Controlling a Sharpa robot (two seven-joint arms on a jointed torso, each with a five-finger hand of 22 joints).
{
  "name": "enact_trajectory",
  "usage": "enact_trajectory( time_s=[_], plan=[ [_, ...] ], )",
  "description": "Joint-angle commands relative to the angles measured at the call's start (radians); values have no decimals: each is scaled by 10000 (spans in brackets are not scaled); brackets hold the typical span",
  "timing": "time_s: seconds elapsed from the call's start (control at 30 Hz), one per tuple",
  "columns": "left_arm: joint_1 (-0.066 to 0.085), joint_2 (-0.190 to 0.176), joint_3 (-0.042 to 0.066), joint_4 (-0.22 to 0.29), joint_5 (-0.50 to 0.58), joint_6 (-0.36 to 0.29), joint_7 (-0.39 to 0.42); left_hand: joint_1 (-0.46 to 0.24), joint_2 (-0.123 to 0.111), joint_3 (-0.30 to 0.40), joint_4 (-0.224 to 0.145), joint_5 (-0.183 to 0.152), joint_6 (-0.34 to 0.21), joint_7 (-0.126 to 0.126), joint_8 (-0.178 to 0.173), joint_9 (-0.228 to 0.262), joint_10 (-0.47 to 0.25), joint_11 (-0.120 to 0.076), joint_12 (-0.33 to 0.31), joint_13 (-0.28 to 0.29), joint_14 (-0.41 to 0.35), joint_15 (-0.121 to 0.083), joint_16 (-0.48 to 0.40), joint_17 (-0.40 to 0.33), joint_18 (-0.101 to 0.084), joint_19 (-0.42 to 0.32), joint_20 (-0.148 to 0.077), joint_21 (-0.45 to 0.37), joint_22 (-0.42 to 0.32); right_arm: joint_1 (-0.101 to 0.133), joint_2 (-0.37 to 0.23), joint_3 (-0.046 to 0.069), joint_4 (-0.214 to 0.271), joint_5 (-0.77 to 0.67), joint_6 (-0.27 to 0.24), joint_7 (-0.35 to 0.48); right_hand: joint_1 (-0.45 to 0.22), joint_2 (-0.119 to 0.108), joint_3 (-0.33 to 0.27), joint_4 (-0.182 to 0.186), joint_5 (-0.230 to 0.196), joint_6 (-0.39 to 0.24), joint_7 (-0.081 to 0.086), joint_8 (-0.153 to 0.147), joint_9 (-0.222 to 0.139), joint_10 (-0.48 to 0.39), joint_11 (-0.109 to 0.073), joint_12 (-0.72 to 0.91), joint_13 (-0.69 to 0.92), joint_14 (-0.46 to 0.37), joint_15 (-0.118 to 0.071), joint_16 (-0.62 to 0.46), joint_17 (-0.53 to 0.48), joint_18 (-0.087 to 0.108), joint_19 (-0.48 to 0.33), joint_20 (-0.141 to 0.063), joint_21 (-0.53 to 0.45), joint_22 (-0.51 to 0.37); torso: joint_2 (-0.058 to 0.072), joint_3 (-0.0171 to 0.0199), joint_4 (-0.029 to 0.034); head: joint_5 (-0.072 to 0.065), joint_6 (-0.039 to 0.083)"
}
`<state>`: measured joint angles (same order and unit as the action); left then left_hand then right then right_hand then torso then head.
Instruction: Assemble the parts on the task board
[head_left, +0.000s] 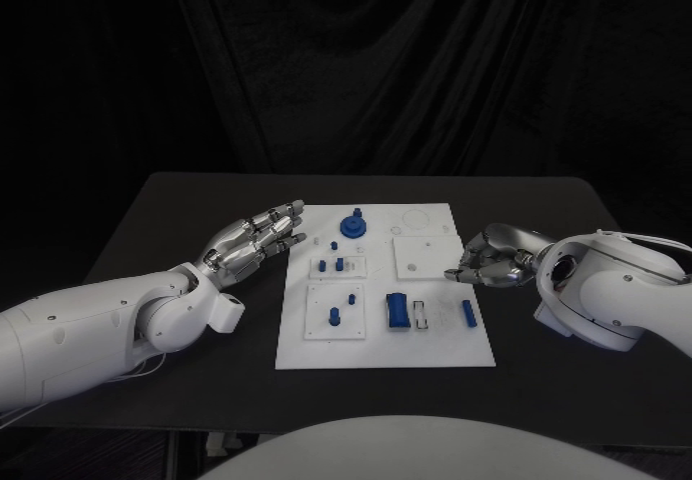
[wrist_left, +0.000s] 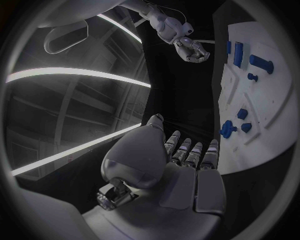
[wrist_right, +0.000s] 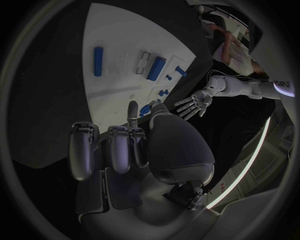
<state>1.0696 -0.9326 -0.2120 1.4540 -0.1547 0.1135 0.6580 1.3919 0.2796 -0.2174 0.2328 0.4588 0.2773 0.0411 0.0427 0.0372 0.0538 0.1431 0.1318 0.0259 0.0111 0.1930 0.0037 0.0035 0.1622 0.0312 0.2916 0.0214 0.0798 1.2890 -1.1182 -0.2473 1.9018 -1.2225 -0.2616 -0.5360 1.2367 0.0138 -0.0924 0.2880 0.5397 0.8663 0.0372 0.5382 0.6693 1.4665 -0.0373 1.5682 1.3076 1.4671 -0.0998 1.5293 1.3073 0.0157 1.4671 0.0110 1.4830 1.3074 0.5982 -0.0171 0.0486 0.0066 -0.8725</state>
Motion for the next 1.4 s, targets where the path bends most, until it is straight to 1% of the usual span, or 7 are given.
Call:
enact_trajectory(
  time_s=[0.03,0.17,0.33,0.63,0.97,1.23,1.4],
  plan=[
    [-8,27,10,7,45,-34,243,101,32,1,-55,49,88,2,55,11,33,53,57,9,30,-32,19,16,91,55,-20,46,6,-66,-73,-4,-128,-1305,802,-1109,-121,47,-25,19,158,118,21,-66,-75,1043,48,26,2632,793,72,-26,1283,80,621,82,18,2321,9,-16,21,-87,-2],
    [-9,40,10,-8,45,-24,250,105,34,4,-59,57,77,3,54,9,35,58,60,10,26,-35,18,14,92,54,-20,45,1,-216,-105,-6,-235,-1756,876,-1297,-132,45,-16,8,244,182,4,-65,-99,1043,37,26,2632,792,66,-26,1279,80,622,81,20,2321,16,-35,24,-128,-2],
    [-10,70,10,-35,45,9,232,126,43,20,-79,88,71,8,54,7,42,84,69,10,22,-44,16,13,95,54,-20,45,-4,-482,-65,-8,-350,-2165,949,-1470,-92,12,6,-15,387,222,-16,-76,-128,1043,25,26,2632,795,52,-21,1293,75,630,73,37,2328,45,0,7,-208,-2],
    [-12,71,10,-56,45,26,217,156,42,38,-112,122,51,-1,50,2,41,104,67,8,22,-44,16,13,98,55,-20,44,-7,-869,134,-9,-505,-2291,878,-1454,-290,-71,-93,20,-247,305,7,-120,-212,1043,36,26,2632,793,55,-24,1279,80,622,65,17,2320,34,15,-6,-252,-2],
    [-18,91,10,-81,45,43,197,179,43,52,-138,144,14,-21,42,-4,36,121,57,5,17,-41,13,11,99,52,-19,42,-15,-1203,344,-8,-634,-2310,847,-1385,-392,-74,-132,21,-337,264,24,-177,-257,1043,44,26,2632,794,62,-22,1286,81,620,71,12,2318,6,22,-26,-209,-2],
    [-26,98,10,-90,45,68,184,196,51,69,-159,157,-5,-36,38,-7,29,137,48,3,16,-36,13,11,98,50,-18,40,-21,-1447,462,-8,-748,-2313,856,-1347,-350,-38,-88,-30,-303,161,126,-620,-594,1043,132,26,2632,792,133,-23,1276,82,617,126,3,2316,6,21,0,-229,-2],
    [-34,119,10,-116,45,93,168,200,54,74,-164,161,-10,-39,36,-8,27,141,47,2,16,-34,13,11,98,51,-18,41,-19,-1546,566,-8,-834,-2313,961,-1339,-39,-78,48,-83,66,219,185,-974,-913,1043,185,26,2632,785,179,-33,1243,90,603,171,-26,2305,7,15,-5,-207,-2]
  ],
)
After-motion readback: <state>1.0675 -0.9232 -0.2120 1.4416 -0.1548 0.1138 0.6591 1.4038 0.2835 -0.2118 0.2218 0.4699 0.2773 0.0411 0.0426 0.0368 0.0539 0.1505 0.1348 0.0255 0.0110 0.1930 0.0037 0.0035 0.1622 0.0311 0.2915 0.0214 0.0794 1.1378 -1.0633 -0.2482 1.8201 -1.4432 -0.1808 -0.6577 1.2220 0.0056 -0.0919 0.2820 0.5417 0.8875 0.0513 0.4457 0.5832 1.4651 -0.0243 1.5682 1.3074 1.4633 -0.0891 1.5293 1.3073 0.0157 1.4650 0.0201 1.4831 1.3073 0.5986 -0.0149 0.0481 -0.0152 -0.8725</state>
